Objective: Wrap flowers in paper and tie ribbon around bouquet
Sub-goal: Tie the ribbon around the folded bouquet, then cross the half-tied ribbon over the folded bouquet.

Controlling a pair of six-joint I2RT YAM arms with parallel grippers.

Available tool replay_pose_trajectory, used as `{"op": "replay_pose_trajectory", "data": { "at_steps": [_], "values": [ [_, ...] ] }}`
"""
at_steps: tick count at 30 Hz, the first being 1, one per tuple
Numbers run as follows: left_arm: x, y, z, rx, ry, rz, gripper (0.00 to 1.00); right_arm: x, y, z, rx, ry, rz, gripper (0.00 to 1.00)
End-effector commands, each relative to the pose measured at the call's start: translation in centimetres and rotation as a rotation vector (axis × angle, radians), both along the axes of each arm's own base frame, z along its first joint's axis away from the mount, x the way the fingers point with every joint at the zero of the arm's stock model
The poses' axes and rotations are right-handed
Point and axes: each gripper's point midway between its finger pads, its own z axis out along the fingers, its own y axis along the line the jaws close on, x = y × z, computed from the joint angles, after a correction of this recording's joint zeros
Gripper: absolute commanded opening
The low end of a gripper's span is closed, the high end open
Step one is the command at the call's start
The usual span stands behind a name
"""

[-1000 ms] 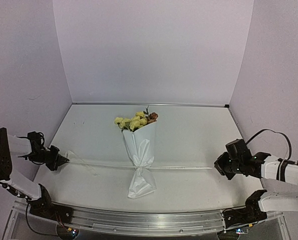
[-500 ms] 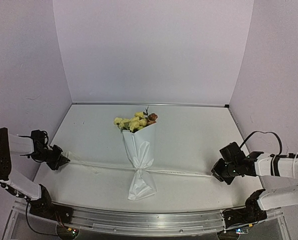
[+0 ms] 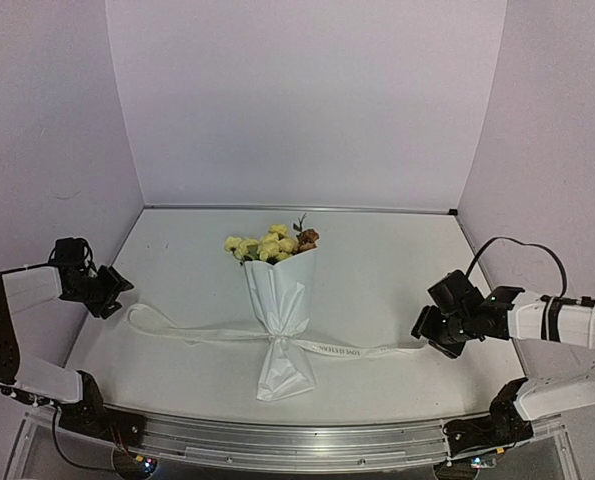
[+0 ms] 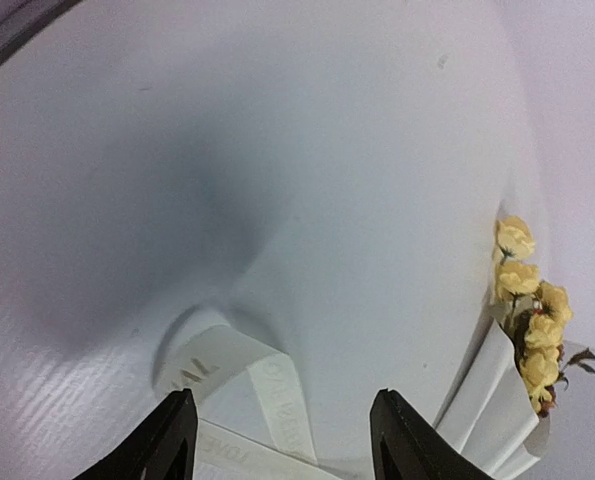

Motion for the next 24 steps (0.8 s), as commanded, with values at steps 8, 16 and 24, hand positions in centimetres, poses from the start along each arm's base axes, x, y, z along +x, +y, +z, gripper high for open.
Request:
{"op": "replay_pose_trajectory", "data": {
  "at_steps": [8, 16, 24],
  "values": [
    [0.6, -16.4, 4.2, -0.001, -0.158, -0.537, 0.62, 3.9, 15.1, 5.8, 0.094, -0.126, 0.611, 0.73],
    [3.0, -25.7, 2.7, -0.007, -0.199, -0.775, 0.63, 5.5, 24.4, 5.2, 0.103, -0.127, 0.813, 0.79],
    [5.9, -29.7, 0.6, -0.028, -0.171, -0.797, 0.56, 6.8, 27.4, 4.8, 0.15, -0.127, 0.801, 0.76]
  ]
}}
